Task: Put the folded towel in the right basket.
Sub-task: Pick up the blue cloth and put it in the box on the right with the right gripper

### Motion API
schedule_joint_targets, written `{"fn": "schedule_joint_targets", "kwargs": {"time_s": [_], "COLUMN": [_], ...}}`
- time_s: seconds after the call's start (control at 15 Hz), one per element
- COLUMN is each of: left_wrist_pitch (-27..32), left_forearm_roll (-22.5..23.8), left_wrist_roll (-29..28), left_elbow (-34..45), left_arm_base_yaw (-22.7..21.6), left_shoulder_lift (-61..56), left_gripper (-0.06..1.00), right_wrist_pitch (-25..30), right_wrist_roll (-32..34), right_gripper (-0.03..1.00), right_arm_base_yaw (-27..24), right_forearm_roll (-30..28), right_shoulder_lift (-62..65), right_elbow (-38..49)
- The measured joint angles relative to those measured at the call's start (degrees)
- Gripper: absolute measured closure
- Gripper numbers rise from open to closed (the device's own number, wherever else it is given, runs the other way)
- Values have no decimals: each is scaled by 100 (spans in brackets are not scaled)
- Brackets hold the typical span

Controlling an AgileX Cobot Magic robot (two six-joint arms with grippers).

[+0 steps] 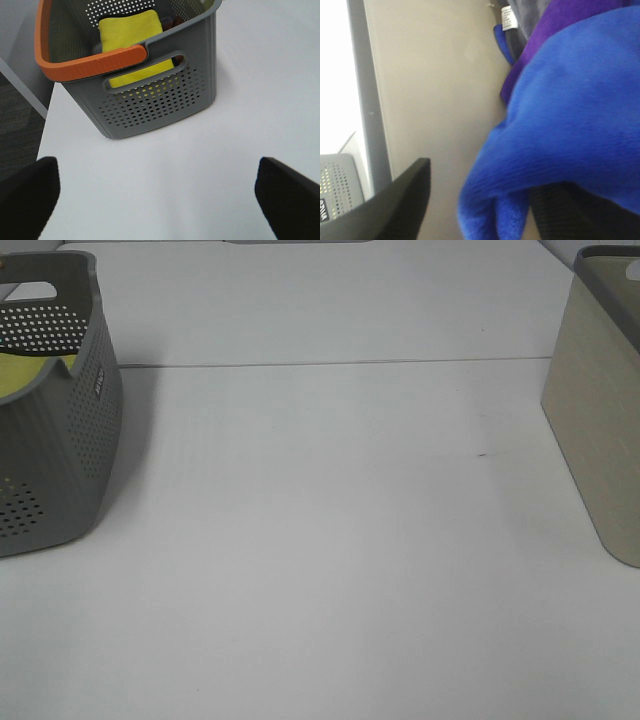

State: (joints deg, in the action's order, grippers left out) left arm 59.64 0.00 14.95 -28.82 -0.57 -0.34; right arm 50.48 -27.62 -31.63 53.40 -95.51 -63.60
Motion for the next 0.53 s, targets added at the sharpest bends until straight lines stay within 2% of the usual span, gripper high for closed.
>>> {"fn": "schedule_joint_targets", "kwargs": {"time_s": [0.13, 0.33, 0.53], "left_wrist_pitch": [0, 0, 0], "left_forearm_roll": [0, 0, 0], "left_wrist_roll": [0, 0, 0], "left_elbow": [0, 0, 0], "left_arm_base_yaw": [0, 0, 0], "left_shoulder_lift": [0, 0, 0], "left_gripper": [-4, -4, -4], "right_wrist_pitch": [218, 413, 470], "right_wrist_roll": [29, 235, 670], "right_gripper": [32, 31, 31], "right_arm_base_yaw": [0, 0, 0], "right_forearm_roll": [0, -63, -510], "right_shoulder_lift": [0, 17, 361], "right_elbow": [0, 0, 0]}}
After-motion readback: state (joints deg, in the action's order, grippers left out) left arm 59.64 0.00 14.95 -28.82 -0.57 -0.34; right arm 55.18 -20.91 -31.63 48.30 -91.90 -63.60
